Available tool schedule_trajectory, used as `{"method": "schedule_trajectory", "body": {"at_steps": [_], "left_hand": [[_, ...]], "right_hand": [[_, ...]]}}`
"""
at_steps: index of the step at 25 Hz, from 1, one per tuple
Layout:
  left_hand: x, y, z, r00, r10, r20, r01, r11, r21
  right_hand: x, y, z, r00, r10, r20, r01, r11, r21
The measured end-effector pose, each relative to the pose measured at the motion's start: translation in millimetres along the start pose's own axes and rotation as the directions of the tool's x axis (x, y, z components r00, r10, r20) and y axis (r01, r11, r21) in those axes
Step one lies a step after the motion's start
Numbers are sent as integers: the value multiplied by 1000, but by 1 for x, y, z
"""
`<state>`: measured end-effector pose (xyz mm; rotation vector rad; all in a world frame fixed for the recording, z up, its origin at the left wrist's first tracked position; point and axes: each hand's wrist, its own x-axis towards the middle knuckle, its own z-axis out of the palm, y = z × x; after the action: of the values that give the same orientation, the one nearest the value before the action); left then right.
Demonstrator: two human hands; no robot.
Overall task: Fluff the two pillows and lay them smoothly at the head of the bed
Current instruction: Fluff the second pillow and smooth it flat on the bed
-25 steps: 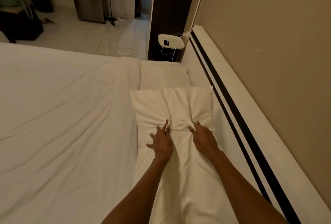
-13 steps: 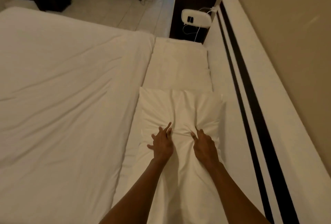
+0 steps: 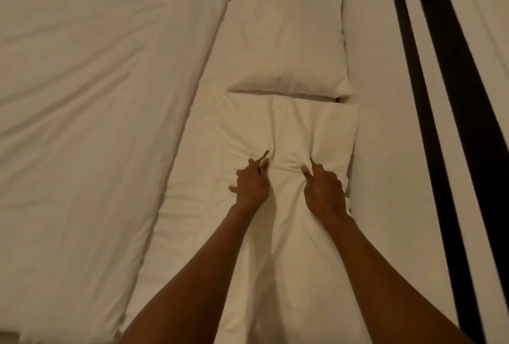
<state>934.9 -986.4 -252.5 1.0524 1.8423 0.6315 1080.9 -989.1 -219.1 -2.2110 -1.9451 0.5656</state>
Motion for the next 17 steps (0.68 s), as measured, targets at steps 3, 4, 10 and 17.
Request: {"method": "schedule_trajectory", "body": {"at_steps": [3, 4, 10, 17], "left_hand": [[6, 15, -10, 999, 43, 13, -43, 999, -16], [7, 19, -11, 998, 56, 18, -56, 998, -11], [28, 5, -6, 993, 35, 116, -59, 976, 208], [17, -89, 24, 979, 167, 116, -201, 876, 439]], "right_hand": [[11, -6, -11, 1000, 1, -17, -1, 1000, 4], [14, -6, -14, 1000, 5, -23, -5, 1000, -1], [30, 10, 9, 999, 34, 28, -33, 999, -8], [-14, 64, 88, 1000, 28, -6, -29, 993, -110]]}}
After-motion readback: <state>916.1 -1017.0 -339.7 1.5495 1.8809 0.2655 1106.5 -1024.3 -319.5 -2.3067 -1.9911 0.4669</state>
